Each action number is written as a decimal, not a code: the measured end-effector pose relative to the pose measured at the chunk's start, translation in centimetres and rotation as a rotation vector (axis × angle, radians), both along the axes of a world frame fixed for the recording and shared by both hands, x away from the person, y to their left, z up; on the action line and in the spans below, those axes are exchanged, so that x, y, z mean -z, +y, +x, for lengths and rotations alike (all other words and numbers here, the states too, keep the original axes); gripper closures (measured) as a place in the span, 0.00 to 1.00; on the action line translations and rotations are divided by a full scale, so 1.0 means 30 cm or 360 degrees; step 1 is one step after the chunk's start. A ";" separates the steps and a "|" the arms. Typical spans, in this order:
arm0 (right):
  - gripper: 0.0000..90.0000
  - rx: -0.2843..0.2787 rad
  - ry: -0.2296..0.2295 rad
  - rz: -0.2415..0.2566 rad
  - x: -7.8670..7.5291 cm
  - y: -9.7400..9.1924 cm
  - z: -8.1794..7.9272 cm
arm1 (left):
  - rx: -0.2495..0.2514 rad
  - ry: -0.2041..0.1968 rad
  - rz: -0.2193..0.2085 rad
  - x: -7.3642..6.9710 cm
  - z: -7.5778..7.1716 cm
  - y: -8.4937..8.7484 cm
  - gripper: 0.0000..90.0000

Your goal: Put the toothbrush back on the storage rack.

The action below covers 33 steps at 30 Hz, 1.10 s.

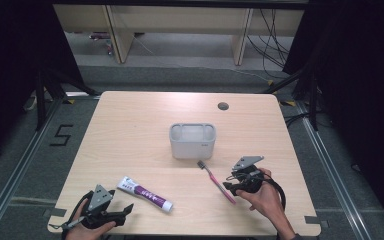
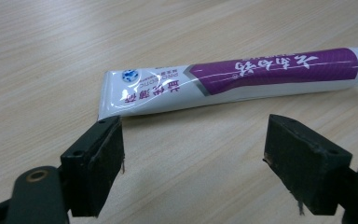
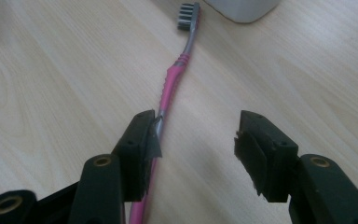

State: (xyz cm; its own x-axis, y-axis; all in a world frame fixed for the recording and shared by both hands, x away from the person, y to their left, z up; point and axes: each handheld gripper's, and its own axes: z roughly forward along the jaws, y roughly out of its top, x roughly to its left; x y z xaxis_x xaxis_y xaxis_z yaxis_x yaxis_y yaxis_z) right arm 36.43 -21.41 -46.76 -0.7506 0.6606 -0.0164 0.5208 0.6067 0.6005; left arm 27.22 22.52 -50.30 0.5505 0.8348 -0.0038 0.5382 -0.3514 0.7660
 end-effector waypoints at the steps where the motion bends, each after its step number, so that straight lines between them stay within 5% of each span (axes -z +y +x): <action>1: 0.53 0.0003 0.0002 0.0003 -0.001 0.001 0.003 | 0.0006 0.0007 0.0003 0.000 0.000 0.000 0.21; 15: 0.55 0.0000 0.0067 -0.0051 0.000 0.039 0.041 | 0.0001 0.0020 -0.0005 -0.002 0.002 0.007 0.22; 19: 0.56 -0.0015 0.0075 -0.0053 -0.006 0.044 0.047 | -0.0033 -0.0003 -0.0069 -0.002 0.000 0.001 0.21; 27: 0.58 -0.0054 0.0082 -0.0098 -0.007 0.080 0.071 | 0.0036 0.0010 0.0009 -0.008 -0.001 0.004 0.21; 33: 0.61 -0.0103 0.0109 -0.0103 -0.012 0.099 0.085 | 0.0017 0.0002 -0.0022 0.002 -0.004 0.004 0.22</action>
State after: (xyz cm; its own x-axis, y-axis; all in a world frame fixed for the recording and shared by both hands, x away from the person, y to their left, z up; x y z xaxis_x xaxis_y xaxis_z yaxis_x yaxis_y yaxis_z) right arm 38.97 -18.43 -46.39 -0.7923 0.6101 -0.0051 0.5178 0.6768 0.5233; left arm 27.10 22.66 -50.36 0.5592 0.8289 -0.0161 0.5355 -0.3463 0.7703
